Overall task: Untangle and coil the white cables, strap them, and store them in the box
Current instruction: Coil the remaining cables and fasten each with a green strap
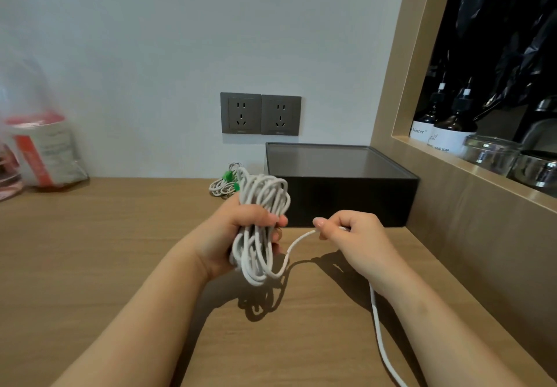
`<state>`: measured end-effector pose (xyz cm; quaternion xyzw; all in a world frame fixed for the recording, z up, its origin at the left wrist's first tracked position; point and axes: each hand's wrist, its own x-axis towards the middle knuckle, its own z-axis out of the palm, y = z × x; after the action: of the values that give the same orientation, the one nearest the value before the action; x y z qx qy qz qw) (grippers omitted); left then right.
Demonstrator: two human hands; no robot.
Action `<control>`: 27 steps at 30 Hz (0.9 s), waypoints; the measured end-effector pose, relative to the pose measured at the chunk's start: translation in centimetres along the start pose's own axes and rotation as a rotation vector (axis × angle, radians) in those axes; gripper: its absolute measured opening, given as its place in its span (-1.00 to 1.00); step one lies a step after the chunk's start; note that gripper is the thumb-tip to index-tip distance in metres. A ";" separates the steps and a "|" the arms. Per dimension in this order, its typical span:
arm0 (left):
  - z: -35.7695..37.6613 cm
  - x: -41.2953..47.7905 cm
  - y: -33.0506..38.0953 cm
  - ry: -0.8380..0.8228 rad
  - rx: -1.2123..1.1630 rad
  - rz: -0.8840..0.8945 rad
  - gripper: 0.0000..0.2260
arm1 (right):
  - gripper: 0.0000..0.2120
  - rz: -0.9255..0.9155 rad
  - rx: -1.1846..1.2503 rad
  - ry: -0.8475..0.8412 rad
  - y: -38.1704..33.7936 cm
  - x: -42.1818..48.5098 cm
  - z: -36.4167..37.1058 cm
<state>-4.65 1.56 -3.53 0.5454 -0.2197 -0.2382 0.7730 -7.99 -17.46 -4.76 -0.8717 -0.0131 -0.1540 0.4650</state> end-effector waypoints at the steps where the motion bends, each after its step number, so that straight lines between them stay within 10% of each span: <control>1: 0.4 0.1 -0.2 0.026 0.059 0.012 -0.59 | -0.76 -0.008 0.025 0.016 -0.1 0.0 0.0; 8: 0.9 0.5 -0.8 0.212 0.213 0.011 -0.52 | -0.71 0.003 0.195 0.043 0.0 0.3 0.1; 27: 1.8 0.8 -1.3 0.099 0.435 0.033 -0.55 | -0.73 0.073 0.369 0.060 -0.2 0.2 0.4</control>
<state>-5.24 -0.63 -4.13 0.7068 -0.2364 -0.1453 0.6507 -7.78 -17.03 -4.74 -0.7665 0.0045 -0.1577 0.6226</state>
